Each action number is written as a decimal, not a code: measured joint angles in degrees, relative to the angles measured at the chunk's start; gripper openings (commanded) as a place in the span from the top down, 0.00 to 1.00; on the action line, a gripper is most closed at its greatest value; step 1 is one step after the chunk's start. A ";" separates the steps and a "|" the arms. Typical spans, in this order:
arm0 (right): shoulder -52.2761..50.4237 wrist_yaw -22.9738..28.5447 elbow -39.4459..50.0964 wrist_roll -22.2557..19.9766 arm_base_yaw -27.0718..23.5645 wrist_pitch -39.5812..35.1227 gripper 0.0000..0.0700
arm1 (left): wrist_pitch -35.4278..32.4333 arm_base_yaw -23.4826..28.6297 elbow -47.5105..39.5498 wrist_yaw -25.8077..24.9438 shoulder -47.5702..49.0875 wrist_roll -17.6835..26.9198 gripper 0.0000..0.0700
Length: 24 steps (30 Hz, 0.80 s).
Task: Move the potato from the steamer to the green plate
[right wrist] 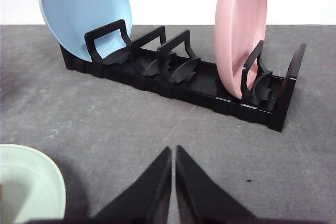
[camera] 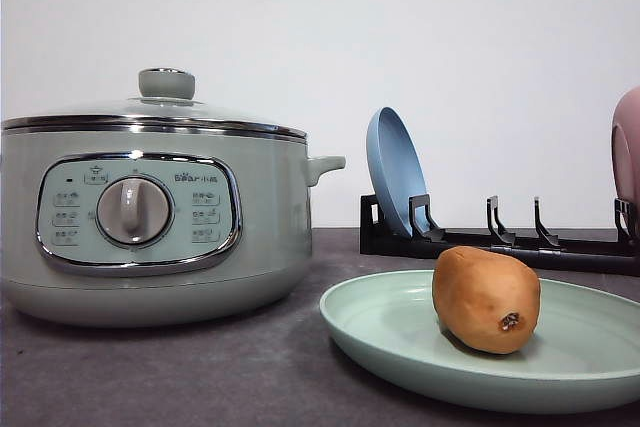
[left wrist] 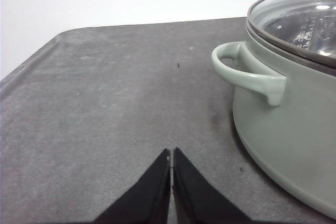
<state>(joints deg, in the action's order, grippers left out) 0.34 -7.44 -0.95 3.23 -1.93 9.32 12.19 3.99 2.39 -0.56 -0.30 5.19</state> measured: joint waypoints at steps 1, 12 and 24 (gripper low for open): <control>0.00 0.00 0.00 0.01 0.00 0.00 1.00 | 0.00 0.00 0.00 0.00 0.00 0.00 1.00; 0.00 0.00 0.00 0.02 0.00 -0.02 1.00 | 0.00 0.01 0.00 0.00 0.00 0.00 1.00; 0.00 0.00 0.00 0.03 0.00 -0.02 1.00 | 0.00 0.00 0.00 0.00 0.00 0.00 1.00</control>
<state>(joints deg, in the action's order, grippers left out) 0.34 -7.44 -0.95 3.27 -1.93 9.30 12.19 3.99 2.39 -0.56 -0.30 5.19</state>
